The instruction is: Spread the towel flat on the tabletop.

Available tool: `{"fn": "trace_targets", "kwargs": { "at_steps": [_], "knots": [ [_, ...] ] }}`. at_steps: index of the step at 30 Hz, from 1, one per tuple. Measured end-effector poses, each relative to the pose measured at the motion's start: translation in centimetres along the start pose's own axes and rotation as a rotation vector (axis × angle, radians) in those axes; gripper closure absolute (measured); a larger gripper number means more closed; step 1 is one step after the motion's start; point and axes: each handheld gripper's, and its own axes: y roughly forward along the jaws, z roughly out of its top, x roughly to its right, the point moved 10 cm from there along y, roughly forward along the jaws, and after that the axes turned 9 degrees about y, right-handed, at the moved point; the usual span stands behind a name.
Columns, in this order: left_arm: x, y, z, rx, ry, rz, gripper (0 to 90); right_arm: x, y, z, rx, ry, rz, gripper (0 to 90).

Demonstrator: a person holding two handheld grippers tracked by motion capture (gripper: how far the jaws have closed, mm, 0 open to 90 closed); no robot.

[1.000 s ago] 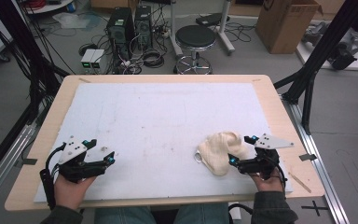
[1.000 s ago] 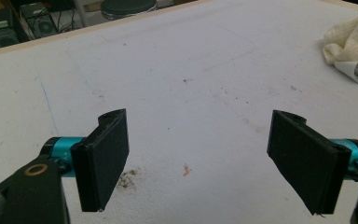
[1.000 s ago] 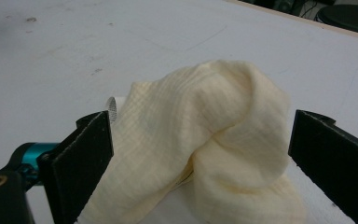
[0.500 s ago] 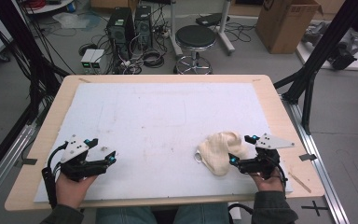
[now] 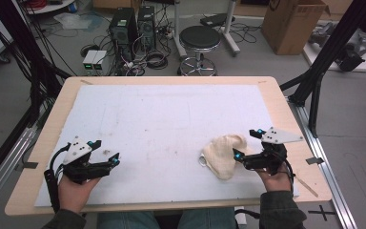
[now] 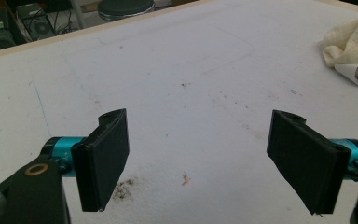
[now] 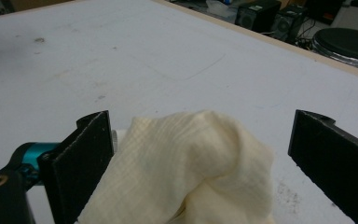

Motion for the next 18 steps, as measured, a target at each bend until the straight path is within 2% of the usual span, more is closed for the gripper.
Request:
{"fn": "trace_targets", "kwargs": {
  "at_steps": [2, 6, 10, 13, 18],
  "knots": [
    [0.0, 0.3, 0.3, 0.004, 0.002, 0.001, 21.5, 0.1, 0.3, 0.7, 0.0, 0.0, 0.005, 6.0],
    [-0.2, 1.0, 0.7, 0.005, -0.01, -0.001, 22.0, 0.3, 0.8, 2.1, -0.002, -0.005, 0.022, 13.6],
    [-0.4, 1.7, 0.8, -0.004, -0.013, -0.004, 22.1, 0.4, 1.4, 2.6, 0.002, -0.025, 0.014, 18.8],
    [-0.7, 2.0, 0.7, -0.006, -0.024, -0.006, 22.3, 0.4, 2.0, 1.9, -0.031, -0.026, 0.02, 25.0],
    [-0.9, 1.7, 0.4, 0.001, -0.026, -0.004, 22.3, 0.1, 3.3, -0.7, -0.113, -0.013, 0.048, 33.3]
  ]
}}
